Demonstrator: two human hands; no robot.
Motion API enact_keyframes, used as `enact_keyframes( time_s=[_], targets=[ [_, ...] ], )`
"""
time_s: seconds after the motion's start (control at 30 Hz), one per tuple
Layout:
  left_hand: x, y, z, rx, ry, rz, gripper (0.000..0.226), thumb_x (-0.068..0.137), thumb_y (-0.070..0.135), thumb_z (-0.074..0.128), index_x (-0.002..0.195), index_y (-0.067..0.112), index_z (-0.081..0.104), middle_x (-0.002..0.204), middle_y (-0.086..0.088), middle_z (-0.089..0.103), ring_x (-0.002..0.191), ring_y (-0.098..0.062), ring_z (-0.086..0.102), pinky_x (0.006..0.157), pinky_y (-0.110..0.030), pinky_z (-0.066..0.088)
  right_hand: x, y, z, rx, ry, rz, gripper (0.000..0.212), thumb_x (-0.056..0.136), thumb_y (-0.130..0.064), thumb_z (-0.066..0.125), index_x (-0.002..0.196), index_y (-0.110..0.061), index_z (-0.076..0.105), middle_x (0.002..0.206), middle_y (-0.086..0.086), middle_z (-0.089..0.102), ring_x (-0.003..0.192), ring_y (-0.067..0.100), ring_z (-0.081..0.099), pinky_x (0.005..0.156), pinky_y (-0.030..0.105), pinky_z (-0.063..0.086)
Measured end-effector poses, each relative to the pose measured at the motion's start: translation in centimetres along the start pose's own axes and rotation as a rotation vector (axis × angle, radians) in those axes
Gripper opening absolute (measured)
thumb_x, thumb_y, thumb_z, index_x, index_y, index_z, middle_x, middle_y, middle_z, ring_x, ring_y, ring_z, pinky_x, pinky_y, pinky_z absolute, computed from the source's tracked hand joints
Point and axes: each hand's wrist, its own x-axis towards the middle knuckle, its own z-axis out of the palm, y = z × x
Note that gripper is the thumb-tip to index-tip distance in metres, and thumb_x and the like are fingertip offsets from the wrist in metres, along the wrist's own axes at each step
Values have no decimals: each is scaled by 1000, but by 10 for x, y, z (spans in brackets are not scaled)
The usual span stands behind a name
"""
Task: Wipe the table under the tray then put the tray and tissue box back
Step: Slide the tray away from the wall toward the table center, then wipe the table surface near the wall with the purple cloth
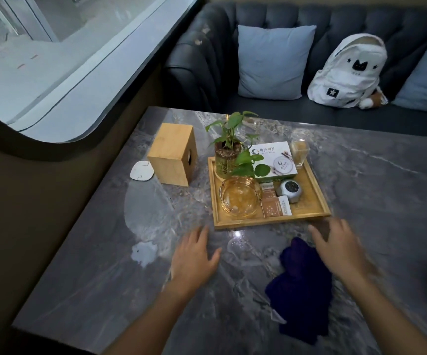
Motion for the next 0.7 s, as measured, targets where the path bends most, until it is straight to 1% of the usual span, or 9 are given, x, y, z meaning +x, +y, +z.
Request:
enact_keyframes(
  time_s=[0.1,0.17,0.23,0.3,0.37,0.43,0.53,0.6,0.7],
  targets=[
    [-25,-3,19,40,-42,0,73,86,63,28,146,24,9,157,0,14,144,-19,9,118,-38,8,-27,9,11,-39,-88,-6,68,82,-59,43,131,-11,39,136,15,44,121,33,44,99,49,37],
    [-37,-5,30,69,-56,22,75,85,67,19,144,28,-5,158,1,-1,144,-17,-6,117,-36,-4,-41,12,20,-65,-138,-18,78,79,-67,39,138,-17,27,146,11,33,131,30,33,105,51,28],
    [-43,-7,37,90,-44,41,73,84,68,11,140,30,-18,155,2,-14,140,-17,-19,114,-35,-11,-54,13,30,-81,-167,-24,84,76,-71,38,141,-25,16,151,8,23,136,28,23,109,53,20],
    [-44,-8,40,97,-26,46,72,83,68,7,138,31,-21,152,3,-19,138,-17,-24,114,-34,-14,-66,13,41,-90,-179,-26,87,74,-73,39,142,-29,9,153,6,16,138,27,17,110,52,15],
    [-44,-8,42,103,-14,49,72,82,68,5,138,30,-21,150,3,-20,137,-17,-24,113,-34,-14,-76,11,51,-106,-160,-35,89,75,-69,44,143,-28,5,155,8,11,140,28,12,111,51,13],
    [-45,-8,44,96,-1,47,71,83,67,6,138,30,-20,150,3,-19,137,-16,-24,114,-34,-14,-81,7,58,-103,-116,-31,87,78,-59,52,143,-23,7,154,11,12,140,30,10,112,51,13],
    [-45,-7,43,90,5,46,72,84,67,8,140,29,-18,152,2,-16,137,-15,-23,113,-33,-15,-78,1,61,-30,-45,26,78,76,-36,64,140,-16,24,149,16,25,136,33,18,109,53,17],
    [-44,-7,42,84,-9,46,73,85,66,12,143,27,-12,155,1,-11,138,-15,-21,113,-33,-14,-75,-3,61,0,-2,50,70,73,-23,68,134,-13,35,143,17,35,131,34,25,107,53,22],
    [-43,-9,36,31,-32,50,72,87,63,22,145,27,-2,158,0,-3,143,-16,-11,113,-32,-10,-74,-7,60,58,15,49,62,72,-12,69,128,-10,43,133,17,44,123,33,32,103,50,28]
  ],
)
